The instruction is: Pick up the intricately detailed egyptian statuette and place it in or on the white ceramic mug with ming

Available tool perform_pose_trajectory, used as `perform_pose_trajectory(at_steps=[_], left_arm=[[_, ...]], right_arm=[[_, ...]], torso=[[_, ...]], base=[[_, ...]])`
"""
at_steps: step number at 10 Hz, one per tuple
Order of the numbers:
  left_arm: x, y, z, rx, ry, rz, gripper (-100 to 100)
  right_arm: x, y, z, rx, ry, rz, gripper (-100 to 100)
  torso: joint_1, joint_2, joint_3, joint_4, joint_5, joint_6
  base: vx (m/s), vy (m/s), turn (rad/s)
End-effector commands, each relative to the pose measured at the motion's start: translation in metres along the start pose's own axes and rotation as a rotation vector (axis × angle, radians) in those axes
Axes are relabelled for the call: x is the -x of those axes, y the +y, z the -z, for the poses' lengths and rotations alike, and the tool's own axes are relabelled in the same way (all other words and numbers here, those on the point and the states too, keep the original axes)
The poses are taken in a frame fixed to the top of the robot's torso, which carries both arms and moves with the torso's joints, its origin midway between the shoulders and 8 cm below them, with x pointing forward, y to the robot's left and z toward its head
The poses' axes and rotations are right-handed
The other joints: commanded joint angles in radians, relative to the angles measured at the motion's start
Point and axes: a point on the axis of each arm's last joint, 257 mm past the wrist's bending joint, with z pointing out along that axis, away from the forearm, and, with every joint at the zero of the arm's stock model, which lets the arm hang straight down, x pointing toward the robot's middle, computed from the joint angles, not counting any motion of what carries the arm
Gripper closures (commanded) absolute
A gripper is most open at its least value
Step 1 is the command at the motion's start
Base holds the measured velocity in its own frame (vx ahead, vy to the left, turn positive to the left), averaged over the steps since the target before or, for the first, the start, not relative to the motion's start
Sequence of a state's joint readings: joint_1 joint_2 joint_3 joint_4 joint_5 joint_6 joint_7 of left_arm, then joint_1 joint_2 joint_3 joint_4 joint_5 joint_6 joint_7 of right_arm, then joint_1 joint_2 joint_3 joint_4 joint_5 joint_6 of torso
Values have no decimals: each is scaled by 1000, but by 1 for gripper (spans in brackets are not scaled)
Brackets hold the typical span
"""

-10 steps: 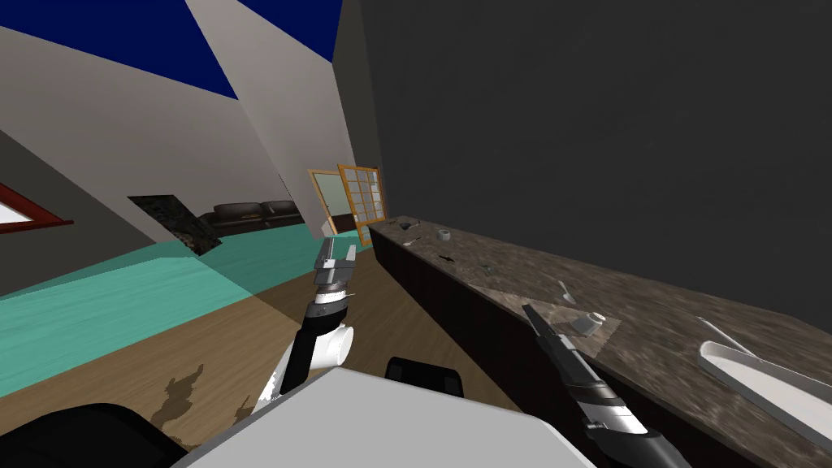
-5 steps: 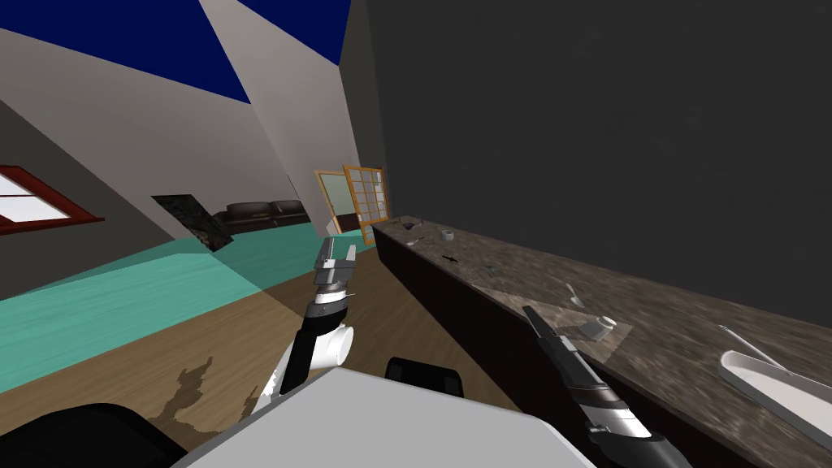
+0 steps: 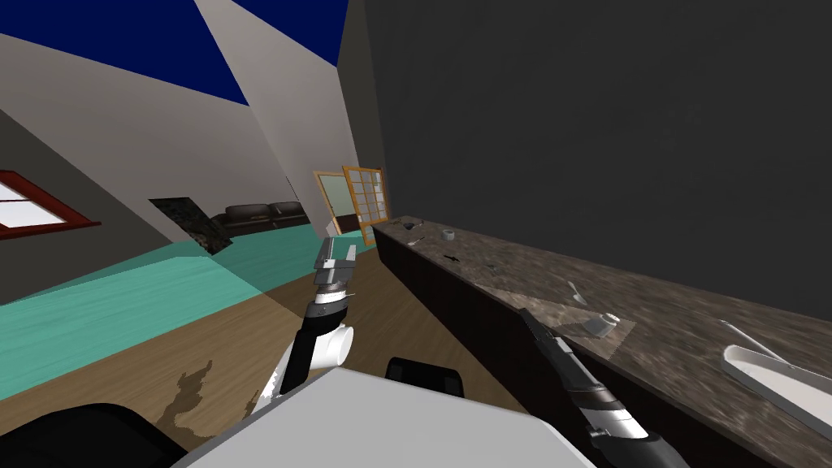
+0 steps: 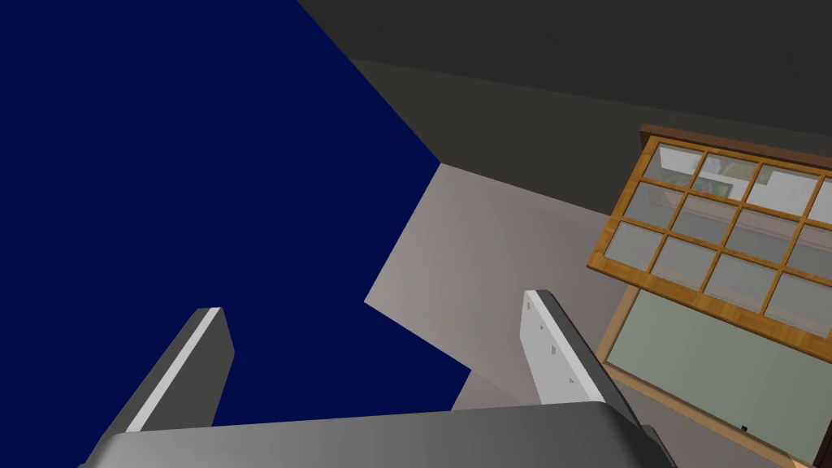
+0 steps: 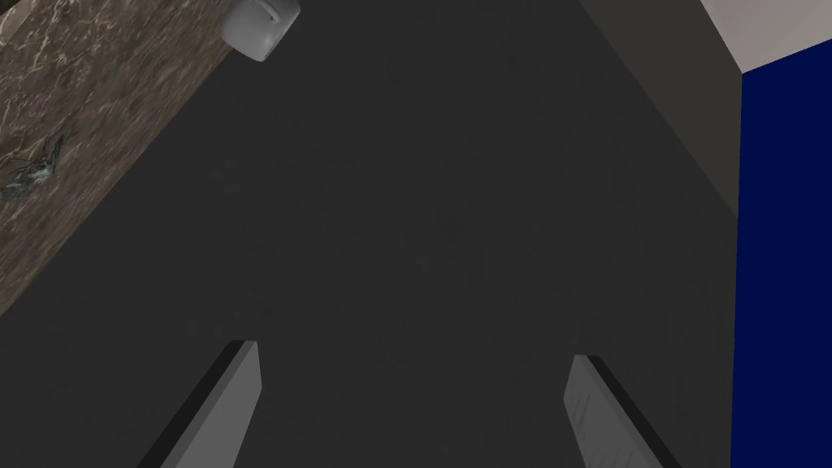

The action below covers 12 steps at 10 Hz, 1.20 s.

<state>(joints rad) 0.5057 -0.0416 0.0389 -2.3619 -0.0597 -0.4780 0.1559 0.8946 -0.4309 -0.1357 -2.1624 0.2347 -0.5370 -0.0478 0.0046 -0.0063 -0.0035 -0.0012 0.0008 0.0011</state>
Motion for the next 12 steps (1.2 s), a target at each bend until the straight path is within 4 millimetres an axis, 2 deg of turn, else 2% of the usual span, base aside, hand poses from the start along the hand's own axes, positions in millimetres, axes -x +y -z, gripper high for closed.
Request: perform_pose_trajectory(at_steps=[1, 5, 6, 8, 9, 10, 11, 12], left_arm=[[0, 0, 0, 0, 0, 0, 0], [0, 0, 0, 0, 0, 0, 0], [0, 0, 0, 0, 0, 0, 0], [0, 0, 0, 0, 0, 0, 0], [0, 0, 0, 0, 0, 0, 0], [0, 0, 0, 0, 0, 0, 0], [0, 0, 0, 0, 0, 0, 0], [0, 0, 0, 0, 0, 0, 0]], right_arm=[[-11, -3, 4, -3, 54, 18, -100], [-46, -25, 28, -36, 228, 81, -100], [-47, -25, 28, -33, 242, 88, -100], [-64, -43, 48, -65, 342, 126, -100], [-65, -43, 49, -60, 361, 136, -100], [-72, -53, 62, -79, 415, 158, -100], [-73, -54, 62, -77, 424, 163, -100], [-79, -65, 77, -98, 484, 188, -100]], torso=[[0, 0, 0, 0, 0, 0], [5, 0, 0, 0, 1, 0], [9, -1, -1, 0, 2, 0], [-1, -5, -3, -1, 0, 0], [1, -7, -4, -1, 0, -1], [0, -6, -3, -1, 0, 0], [-1, -5, -3, -1, 0, 0], [-3, -5, -3, -1, 0, 0]], base=[[-35, 212, -49], [-25, 238, -33], [37, 182, -21], [72, 141, 27], [51, 143, 5], [45, 128, 42], [47, 100, 15], [46, 107, 46]])
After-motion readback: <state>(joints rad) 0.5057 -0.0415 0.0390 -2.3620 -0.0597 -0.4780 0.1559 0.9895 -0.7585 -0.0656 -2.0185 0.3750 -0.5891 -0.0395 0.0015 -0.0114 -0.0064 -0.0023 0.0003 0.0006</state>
